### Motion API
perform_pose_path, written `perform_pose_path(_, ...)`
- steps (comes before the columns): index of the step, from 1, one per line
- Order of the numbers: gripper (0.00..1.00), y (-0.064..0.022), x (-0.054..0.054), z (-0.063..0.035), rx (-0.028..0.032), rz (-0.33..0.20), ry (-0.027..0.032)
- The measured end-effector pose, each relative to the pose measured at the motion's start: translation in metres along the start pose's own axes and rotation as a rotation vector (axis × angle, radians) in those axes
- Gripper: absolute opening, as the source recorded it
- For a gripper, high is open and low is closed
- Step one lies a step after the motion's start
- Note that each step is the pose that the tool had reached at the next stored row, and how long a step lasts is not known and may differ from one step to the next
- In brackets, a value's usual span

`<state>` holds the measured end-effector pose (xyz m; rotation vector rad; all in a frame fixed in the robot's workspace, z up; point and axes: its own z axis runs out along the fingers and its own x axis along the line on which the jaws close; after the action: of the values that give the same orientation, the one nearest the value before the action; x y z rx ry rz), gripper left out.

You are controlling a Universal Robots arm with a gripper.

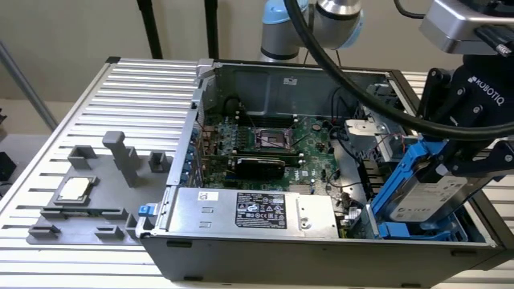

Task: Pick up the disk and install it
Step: 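Insert the disk into the insertion slot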

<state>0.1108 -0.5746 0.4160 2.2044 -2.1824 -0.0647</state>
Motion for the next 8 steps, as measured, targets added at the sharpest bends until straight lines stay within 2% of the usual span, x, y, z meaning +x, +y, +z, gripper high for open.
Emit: perform_pose_path(8,0.00,-0.0007,0.000,0.0119,-0.0044,0.000,-0.0003)
